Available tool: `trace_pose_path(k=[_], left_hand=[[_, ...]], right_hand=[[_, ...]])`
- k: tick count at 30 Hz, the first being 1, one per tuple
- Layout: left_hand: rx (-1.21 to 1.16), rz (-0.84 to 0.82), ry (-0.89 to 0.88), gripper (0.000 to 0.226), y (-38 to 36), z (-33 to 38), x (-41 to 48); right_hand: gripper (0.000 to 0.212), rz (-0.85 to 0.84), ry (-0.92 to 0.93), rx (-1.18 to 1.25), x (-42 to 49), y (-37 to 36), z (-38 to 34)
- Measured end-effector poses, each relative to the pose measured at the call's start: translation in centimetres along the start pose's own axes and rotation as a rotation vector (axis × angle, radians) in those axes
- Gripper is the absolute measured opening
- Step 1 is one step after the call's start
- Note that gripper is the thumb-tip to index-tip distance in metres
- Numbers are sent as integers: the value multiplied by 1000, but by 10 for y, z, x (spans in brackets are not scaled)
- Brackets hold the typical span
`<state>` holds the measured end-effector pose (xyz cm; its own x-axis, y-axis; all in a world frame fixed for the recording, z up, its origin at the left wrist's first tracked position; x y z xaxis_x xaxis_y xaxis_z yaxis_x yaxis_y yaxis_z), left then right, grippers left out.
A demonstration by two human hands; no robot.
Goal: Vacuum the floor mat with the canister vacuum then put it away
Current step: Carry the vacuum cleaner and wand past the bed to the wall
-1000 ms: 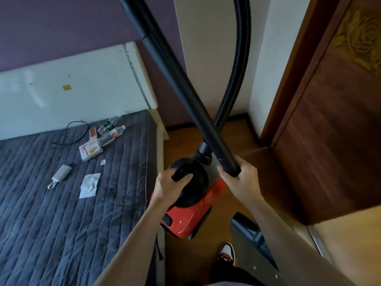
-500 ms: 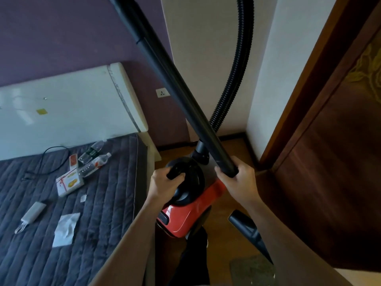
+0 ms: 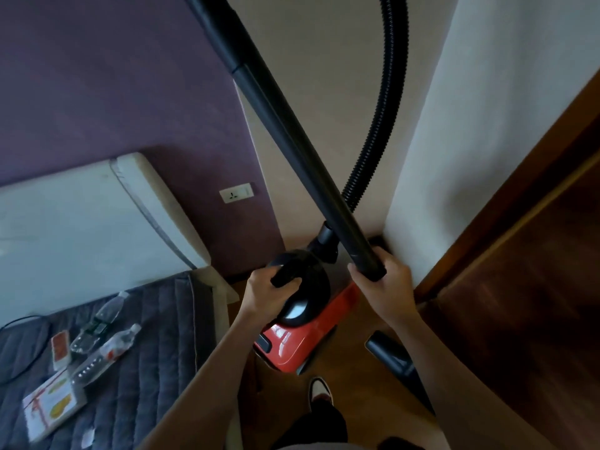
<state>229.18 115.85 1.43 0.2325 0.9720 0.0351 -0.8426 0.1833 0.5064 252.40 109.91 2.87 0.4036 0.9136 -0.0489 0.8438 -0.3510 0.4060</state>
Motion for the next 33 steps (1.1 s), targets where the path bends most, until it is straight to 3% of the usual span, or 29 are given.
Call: trace_pose_path(k=[7,13,23,29,33], left_hand=[[35,-40,-38,24,6,-12,93],[61,-48,-71,29,2,-9,147],[79,-76,-15,40,-30,-6,196],[69,-79,37,40,-65,-35,215],[62,-101,45,37,-95,-71,226]], right_hand=[[25,99,-18,37,78,-3,-16],[25,80,-43,65,130,1,-20],[28,77,-87,75,213,11,18],[23,50,-98,54,248,5,60],[32,11,-96,64,265,-15,93]])
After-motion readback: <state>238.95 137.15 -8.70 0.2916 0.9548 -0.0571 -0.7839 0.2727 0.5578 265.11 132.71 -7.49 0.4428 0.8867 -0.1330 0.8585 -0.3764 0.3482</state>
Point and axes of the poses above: each hand's wrist, its own x-axis towards the middle knuckle, its own y-axis out of the back of the hand, z = x × y, the point moved 9 cm from there along x, towards the middle knuckle, and after that the axes turned 13 degrees about -y, right-handed, at the moved point
